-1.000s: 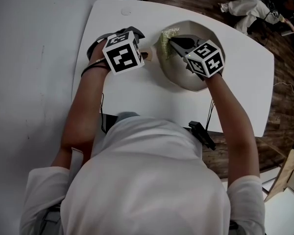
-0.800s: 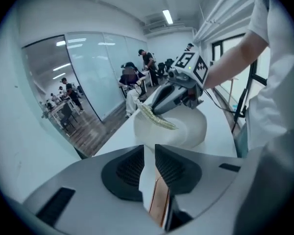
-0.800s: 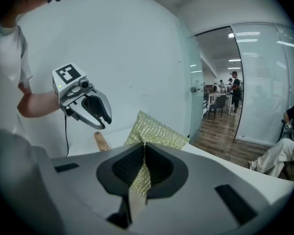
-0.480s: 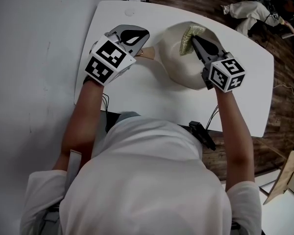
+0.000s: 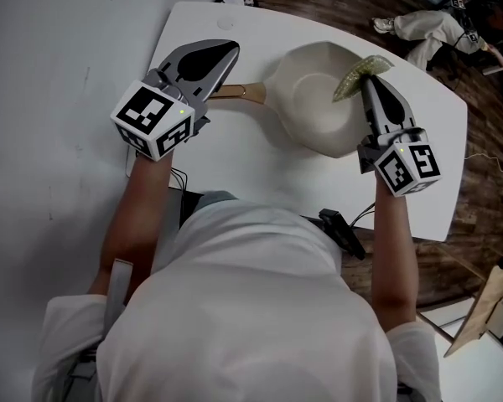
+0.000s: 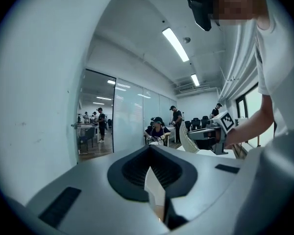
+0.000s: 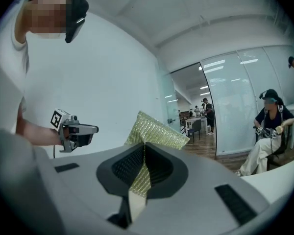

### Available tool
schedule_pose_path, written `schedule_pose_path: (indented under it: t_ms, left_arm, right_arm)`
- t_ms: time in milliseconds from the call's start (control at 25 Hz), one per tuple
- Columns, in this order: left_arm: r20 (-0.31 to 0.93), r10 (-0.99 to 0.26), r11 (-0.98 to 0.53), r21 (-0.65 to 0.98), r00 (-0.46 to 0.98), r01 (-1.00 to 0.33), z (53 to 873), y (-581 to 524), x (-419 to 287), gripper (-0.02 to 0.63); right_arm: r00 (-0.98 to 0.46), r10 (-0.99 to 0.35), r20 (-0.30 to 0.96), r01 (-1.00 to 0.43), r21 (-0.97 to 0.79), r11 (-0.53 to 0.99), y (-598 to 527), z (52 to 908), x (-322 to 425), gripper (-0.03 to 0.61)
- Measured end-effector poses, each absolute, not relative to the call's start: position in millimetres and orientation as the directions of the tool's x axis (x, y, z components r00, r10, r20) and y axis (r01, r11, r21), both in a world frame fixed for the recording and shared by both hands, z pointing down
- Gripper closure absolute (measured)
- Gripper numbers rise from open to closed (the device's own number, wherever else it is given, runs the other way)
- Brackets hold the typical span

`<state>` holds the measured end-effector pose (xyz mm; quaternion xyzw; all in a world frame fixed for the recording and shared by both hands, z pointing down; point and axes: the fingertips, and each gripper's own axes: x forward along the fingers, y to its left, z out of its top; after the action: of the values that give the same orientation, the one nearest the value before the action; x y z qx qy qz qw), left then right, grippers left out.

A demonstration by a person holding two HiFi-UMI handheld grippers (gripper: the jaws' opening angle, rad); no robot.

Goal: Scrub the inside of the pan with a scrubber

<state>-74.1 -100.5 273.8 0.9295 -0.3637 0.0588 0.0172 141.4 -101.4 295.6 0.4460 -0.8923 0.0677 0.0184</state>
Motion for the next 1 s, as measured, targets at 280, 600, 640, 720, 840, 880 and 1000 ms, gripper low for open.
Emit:
schedule_pose_path:
  t_ms: [280, 600, 640, 720, 840, 880, 1000]
  left_arm:
    - [0.067, -0.716, -0.697, -0.006, 0.695, -0.717, 269.4, -87.0, -88.3, 0.601]
    - [0.053, -0.742, -0.669, 0.021, 0.669, -0.743, 272.8, -76.5, -98.9, 0.601]
    - [0.053, -0.743, -0.667, 0.019, 0.667, -0.745, 272.7, -75.1, -99.4, 0.601]
    - [0.049, -0.747, -0.663, 0.014, 0.663, -0.748, 271.9, -73.0, -101.2, 0.601]
    - [0.043, -0.754, -0.655, 0.012, 0.655, -0.755, 270.4, -70.8, -104.9, 0.601]
    - [0.04, -0.756, -0.653, 0.013, 0.653, -0.757, 269.9, -70.0, -105.9, 0.601]
    - [0.033, -0.762, -0.647, 0.017, 0.647, -0.762, 268.3, -67.4, -108.6, 0.601]
  right_arm:
    - [-0.517, -0.855, 0.034, -0.856, -0.034, 0.516, -77.1, 281.2, 165.1, 0.554]
    - [-0.468, -0.884, -0.012, -0.883, -0.039, 0.468, -54.8, 271.8, 176.3, 0.554]
    - [-0.464, -0.886, -0.016, -0.885, -0.039, 0.464, -53.0, 271.2, 177.3, 0.554]
    - [-0.457, -0.889, -0.023, -0.888, -0.039, 0.457, -50.3, 270.4, 178.9, 0.554]
    - [-0.446, -0.894, -0.032, -0.893, -0.04, 0.447, -47.1, 268.8, 180.2, 0.554]
    - [-0.444, -0.895, -0.035, -0.895, -0.039, 0.445, -45.7, 268.3, 180.2, 0.554]
    - [-0.442, -0.896, -0.042, -0.896, -0.03, 0.443, -41.7, 266.7, 178.8, 0.554]
